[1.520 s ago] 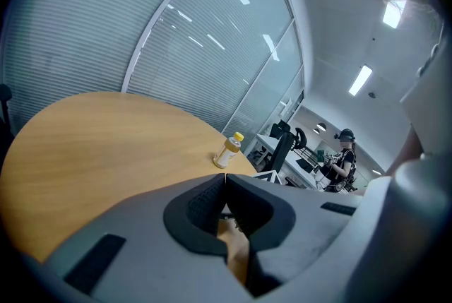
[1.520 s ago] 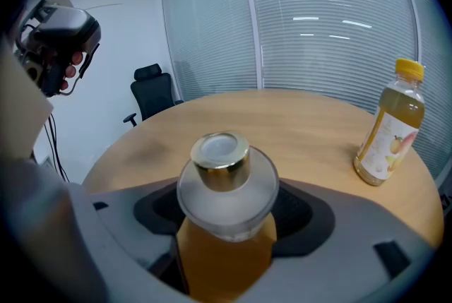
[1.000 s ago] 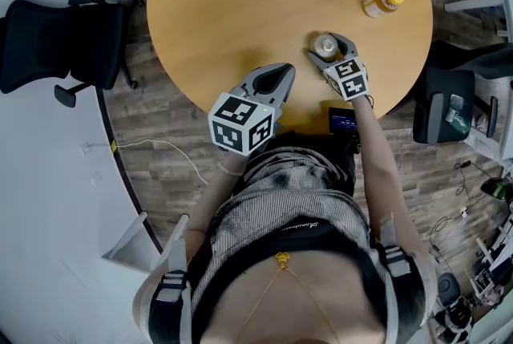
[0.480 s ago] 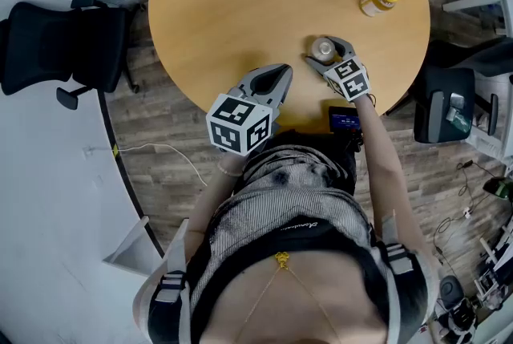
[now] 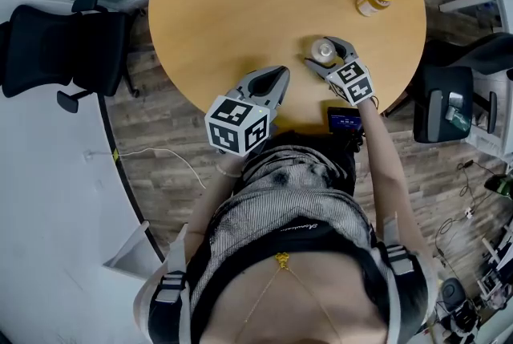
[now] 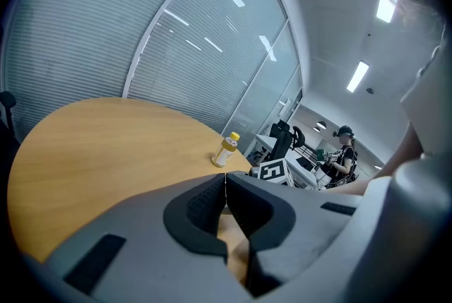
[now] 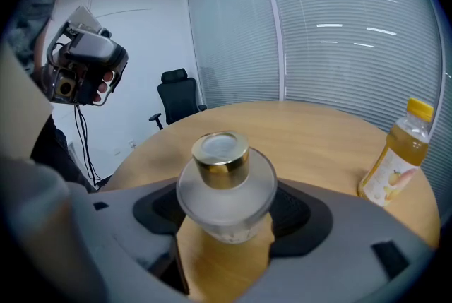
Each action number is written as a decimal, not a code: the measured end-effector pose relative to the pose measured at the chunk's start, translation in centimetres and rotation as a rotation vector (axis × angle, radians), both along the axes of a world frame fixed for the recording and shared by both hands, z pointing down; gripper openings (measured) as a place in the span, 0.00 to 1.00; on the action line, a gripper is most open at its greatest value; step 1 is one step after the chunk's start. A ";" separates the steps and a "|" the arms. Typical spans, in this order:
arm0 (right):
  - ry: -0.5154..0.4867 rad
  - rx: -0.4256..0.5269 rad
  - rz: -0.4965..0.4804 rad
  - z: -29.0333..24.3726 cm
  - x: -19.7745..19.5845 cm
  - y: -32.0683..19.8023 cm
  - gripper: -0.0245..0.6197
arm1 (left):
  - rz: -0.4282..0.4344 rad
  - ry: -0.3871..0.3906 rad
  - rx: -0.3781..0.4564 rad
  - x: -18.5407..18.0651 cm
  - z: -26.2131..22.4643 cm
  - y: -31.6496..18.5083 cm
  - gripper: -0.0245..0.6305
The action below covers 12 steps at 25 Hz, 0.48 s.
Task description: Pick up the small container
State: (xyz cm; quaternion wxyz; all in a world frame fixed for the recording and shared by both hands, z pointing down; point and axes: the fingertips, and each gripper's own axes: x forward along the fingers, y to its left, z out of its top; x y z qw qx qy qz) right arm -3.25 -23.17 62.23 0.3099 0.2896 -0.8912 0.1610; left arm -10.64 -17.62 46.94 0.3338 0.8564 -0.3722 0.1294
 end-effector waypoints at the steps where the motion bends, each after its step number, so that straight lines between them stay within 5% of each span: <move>1: -0.005 0.004 0.001 -0.4 0.0 0.0 0.56 | 0.000 0.000 0.001 0.0 0.0 0.0 0.07; 12: -0.049 0.070 0.000 -6.0 -0.3 0.7 0.56 | 0.001 0.002 0.008 0.2 -0.3 0.4 0.07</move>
